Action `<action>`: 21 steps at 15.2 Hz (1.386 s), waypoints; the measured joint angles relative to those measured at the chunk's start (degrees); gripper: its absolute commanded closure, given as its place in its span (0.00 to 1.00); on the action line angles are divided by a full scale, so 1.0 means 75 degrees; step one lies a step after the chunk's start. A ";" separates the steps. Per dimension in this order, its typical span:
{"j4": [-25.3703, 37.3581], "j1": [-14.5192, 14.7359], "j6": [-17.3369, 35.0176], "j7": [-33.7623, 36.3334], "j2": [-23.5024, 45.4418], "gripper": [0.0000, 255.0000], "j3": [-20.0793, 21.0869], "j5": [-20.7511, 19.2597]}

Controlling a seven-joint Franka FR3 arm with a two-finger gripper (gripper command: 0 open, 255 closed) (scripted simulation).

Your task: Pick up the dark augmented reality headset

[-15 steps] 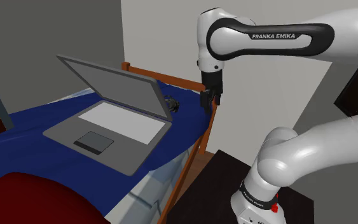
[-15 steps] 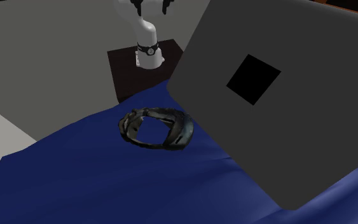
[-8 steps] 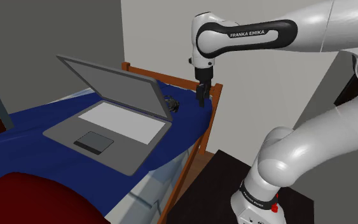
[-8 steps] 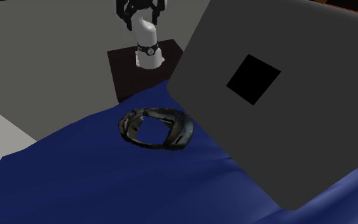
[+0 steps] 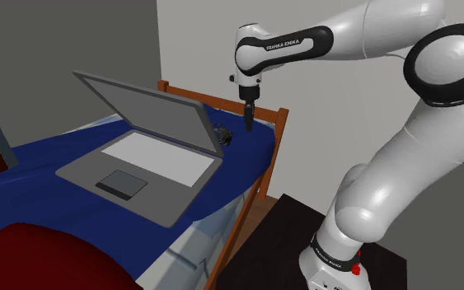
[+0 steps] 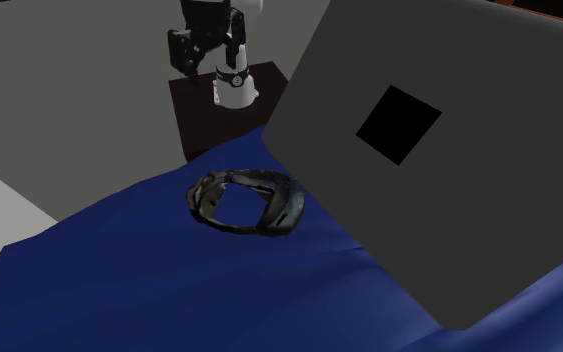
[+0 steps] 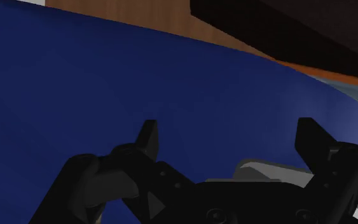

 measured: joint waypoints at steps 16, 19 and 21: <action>0.4901 -0.0225 0.0122 -0.4609 0.4736 0.00 -0.0140 0.1546; 0.4952 -0.0260 0.0268 -0.4765 0.4933 0.00 -0.0100 0.1605; 0.4861 -0.0267 0.0436 -0.4788 0.5010 0.00 -0.0091 0.1625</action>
